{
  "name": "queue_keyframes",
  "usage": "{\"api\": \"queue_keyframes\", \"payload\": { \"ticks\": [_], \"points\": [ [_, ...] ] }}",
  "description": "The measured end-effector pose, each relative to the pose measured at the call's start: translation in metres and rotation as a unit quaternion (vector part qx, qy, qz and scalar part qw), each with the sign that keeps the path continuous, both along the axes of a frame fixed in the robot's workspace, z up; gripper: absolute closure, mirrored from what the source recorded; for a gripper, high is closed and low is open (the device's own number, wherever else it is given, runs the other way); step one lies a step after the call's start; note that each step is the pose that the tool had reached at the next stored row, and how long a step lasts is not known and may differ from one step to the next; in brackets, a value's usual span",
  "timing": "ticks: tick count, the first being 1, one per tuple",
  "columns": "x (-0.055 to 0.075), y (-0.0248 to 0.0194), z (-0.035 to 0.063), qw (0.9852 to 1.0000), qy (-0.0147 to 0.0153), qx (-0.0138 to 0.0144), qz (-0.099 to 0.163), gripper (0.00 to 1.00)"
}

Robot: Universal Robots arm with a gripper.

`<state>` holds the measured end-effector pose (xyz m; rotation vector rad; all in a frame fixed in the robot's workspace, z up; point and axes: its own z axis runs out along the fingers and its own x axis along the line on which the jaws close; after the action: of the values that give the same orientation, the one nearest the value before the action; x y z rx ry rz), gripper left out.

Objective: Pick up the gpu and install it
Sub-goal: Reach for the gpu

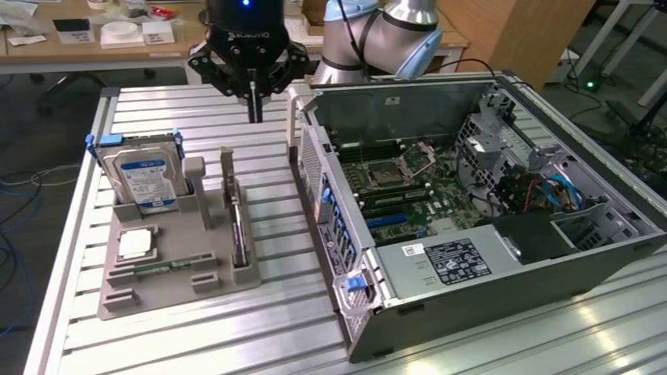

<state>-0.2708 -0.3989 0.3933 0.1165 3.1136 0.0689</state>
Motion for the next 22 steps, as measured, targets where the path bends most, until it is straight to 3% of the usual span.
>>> {"api": "queue_keyframes", "payload": {
  "ticks": [18,22],
  "points": [
    [-0.054,0.0,0.0,1.0,0.0,0.0,0.0,0.85],
    [-0.058,0.0,0.0,1.0,0.0,0.0,0.0,0.85]
  ]
}}
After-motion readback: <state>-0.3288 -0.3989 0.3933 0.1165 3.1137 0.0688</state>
